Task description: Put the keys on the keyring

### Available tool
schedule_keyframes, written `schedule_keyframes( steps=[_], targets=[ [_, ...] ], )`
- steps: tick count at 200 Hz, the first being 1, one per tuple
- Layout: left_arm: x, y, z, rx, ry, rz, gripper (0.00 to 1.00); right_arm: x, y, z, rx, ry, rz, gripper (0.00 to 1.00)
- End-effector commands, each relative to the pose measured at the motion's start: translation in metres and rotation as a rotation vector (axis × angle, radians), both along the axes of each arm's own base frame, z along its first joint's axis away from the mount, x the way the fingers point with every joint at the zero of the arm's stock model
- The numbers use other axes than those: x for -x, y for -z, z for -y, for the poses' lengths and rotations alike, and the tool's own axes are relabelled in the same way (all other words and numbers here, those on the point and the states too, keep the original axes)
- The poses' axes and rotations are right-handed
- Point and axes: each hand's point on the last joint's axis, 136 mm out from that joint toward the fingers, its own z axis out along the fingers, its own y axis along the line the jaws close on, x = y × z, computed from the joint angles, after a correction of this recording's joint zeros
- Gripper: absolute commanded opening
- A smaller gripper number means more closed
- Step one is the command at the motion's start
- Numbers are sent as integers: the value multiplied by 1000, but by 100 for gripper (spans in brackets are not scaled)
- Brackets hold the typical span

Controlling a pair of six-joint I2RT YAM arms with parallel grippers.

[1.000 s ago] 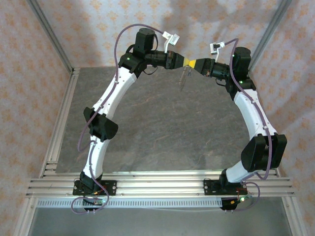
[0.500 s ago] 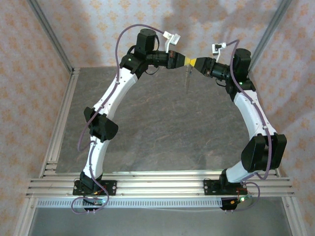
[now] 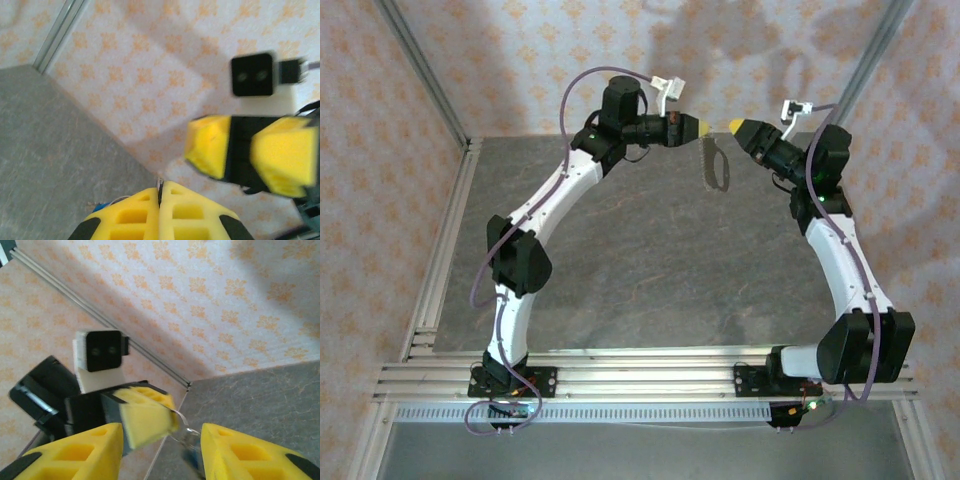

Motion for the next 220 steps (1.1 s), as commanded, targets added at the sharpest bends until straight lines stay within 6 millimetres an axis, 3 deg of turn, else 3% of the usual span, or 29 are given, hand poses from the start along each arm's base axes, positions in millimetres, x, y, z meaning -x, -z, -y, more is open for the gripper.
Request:
schedule_keyframes(
  steps=[1, 88, 167, 220],
  targets=[
    [20, -69, -12, 110, -7, 144, 0, -1, -6, 3, -29, 32, 36, 45],
    [25, -73, -12, 125, 18, 147, 0, 6, -11, -27, 7, -39, 77, 41],
    [29, -74, -11, 124, 39, 150, 0, 1, -25, -27, 10, -16, 106, 37],
    [31, -74, -11, 121, 44, 152, 0, 0, -30, -29, 12, -31, 113, 28]
  ],
)
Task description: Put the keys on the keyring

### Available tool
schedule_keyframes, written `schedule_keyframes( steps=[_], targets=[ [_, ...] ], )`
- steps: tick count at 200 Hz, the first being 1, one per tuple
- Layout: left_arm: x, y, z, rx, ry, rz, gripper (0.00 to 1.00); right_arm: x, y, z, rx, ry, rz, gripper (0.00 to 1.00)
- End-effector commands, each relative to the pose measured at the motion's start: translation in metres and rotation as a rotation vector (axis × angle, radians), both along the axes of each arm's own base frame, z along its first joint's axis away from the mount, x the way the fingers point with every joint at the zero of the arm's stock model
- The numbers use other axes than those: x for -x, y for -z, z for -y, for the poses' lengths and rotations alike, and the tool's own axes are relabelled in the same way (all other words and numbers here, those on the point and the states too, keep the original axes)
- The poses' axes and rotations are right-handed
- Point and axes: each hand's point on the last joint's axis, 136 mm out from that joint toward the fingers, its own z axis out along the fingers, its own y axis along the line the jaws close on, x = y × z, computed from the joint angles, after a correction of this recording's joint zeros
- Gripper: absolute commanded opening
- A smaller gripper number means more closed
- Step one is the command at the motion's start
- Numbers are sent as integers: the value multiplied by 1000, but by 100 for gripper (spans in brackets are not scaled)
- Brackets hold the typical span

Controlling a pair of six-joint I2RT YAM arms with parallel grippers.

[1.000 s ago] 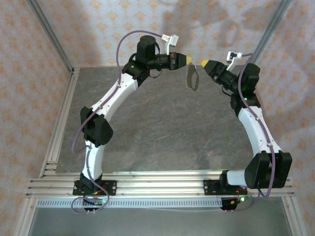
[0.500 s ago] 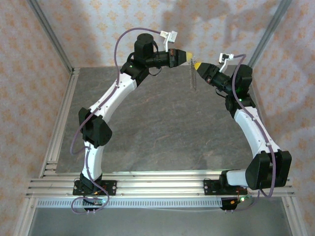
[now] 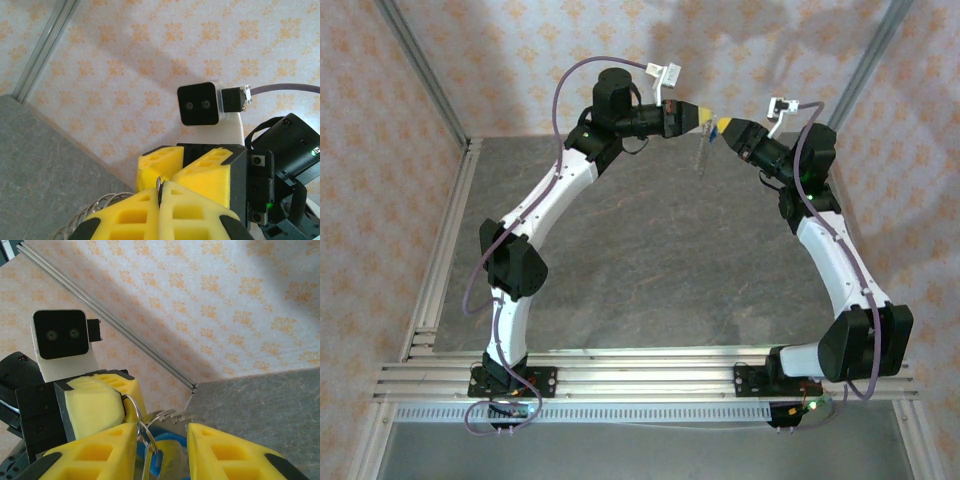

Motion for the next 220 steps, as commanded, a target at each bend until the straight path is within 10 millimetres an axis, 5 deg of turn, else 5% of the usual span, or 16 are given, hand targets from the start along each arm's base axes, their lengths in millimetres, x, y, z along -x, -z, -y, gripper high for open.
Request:
schedule_keyframes(
  steps=[1, 25, 59, 220],
  targets=[
    [19, -36, -7, 46, 23, 89, 0, 2, -21, -3, 7, -11, 75, 28],
    [19, -37, -7, 47, 23, 90, 0, 5, -21, -7, 10, -34, 76, 22],
    [18, -36, -7, 48, 22, 88, 0, 9, -21, -11, 20, -60, 85, 0],
    [16, -40, -9, 63, -6, 85, 0, 26, -7, -36, 56, -102, 73, 0]
  ],
)
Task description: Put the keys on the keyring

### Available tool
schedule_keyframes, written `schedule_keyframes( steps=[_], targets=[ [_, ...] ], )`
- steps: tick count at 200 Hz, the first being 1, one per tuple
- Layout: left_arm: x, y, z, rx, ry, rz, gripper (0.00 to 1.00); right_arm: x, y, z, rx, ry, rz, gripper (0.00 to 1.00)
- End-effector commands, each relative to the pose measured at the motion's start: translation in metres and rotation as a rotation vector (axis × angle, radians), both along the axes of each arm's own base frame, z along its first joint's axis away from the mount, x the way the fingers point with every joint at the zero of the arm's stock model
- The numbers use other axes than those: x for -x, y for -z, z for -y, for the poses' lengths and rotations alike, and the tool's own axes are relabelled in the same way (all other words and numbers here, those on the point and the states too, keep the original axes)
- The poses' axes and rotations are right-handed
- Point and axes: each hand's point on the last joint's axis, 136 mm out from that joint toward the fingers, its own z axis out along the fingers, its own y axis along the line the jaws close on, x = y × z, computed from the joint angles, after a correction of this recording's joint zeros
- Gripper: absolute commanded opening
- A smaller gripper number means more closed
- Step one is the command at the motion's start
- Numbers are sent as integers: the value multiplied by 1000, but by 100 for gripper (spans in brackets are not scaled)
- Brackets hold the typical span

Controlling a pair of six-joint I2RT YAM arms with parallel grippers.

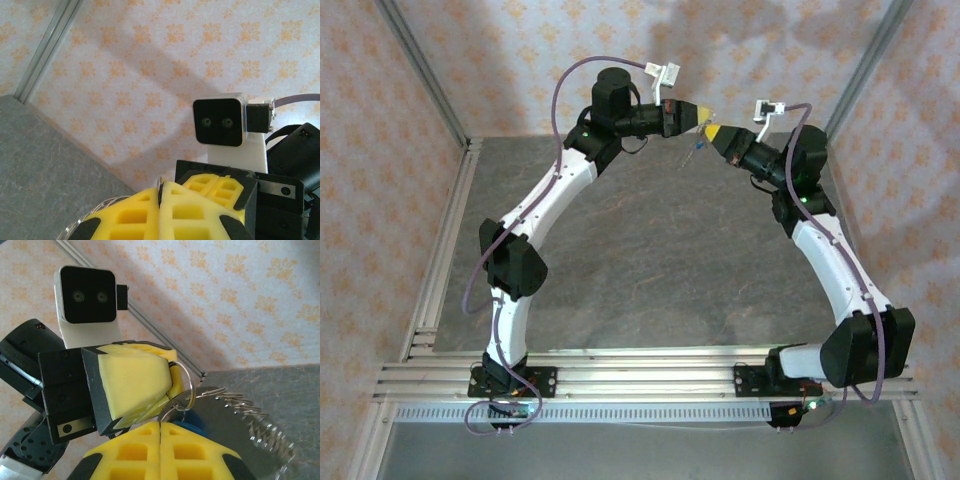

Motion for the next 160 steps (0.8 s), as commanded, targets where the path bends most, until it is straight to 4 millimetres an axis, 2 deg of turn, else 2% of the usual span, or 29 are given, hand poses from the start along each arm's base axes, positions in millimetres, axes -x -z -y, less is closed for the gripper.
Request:
schedule_keyframes(
  steps=[1, 51, 67, 82, 102, 118, 137, 160],
  targets=[
    [19, -40, -6, 61, 3, 89, 0, 6, -6, -6, 13, -18, 41, 0],
    [20, -40, -5, 67, 0, 87, 0, 4, 1, -5, 34, 4, 18, 0],
    [20, -41, -5, 69, 1, 87, 0, 6, 2, 0, 54, 32, 19, 15],
    [21, -42, -5, 71, 2, 90, 0, 10, -3, 8, 55, 54, 28, 24],
    [22, -44, -6, 75, 5, 94, 0, 15, -14, 25, 37, 96, 48, 29],
    [24, -45, -6, 76, 8, 98, 0, 20, -24, 39, 19, 131, 74, 31],
    [25, -47, -7, 79, 9, 106, 0, 16, -30, 52, -1, 171, 79, 32],
    [25, -48, -7, 83, 10, 109, 0, 14, -44, 57, -31, 190, 99, 32]
  ],
)
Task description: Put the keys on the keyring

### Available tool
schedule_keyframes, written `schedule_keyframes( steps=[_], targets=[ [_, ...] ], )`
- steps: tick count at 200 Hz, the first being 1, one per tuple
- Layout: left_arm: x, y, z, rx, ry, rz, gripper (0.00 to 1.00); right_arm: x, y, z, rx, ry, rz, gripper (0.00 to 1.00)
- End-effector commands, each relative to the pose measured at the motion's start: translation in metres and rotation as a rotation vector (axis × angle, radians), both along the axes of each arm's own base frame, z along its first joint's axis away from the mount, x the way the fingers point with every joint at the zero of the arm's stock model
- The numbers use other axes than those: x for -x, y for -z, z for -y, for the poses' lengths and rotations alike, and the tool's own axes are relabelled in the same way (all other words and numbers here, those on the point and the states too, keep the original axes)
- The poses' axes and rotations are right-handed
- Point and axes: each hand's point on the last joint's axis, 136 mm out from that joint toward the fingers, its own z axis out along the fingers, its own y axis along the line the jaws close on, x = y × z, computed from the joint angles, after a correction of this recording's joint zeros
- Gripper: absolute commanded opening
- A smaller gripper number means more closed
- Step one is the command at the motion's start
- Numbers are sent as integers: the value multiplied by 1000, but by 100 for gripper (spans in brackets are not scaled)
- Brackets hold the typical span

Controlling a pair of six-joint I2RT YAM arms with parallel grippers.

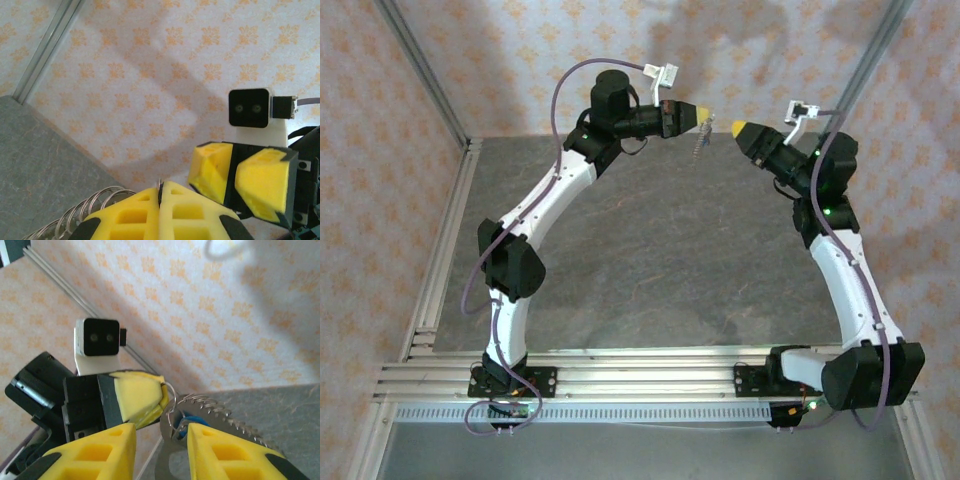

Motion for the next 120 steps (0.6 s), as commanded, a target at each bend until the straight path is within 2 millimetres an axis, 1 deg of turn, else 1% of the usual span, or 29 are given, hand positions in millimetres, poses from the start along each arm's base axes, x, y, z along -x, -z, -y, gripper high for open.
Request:
schedule_keyframes(
  steps=[1, 27, 52, 84, 120],
  targets=[
    [24, -47, -5, 64, 13, 111, 0, 0, -19, 5, -38, 21, 49, 32],
    [24, -48, -6, 72, 12, 113, 0, -13, -24, 5, -112, 17, 45, 32],
    [23, -49, -6, 77, 10, 111, 0, -24, -26, -1, -194, -30, 37, 32],
    [24, -50, -6, 81, 11, 112, 0, -31, -24, -16, -216, -61, 27, 33],
    [24, -52, -6, 85, 11, 111, 0, -34, -22, -29, -218, -89, 24, 32]
  ],
)
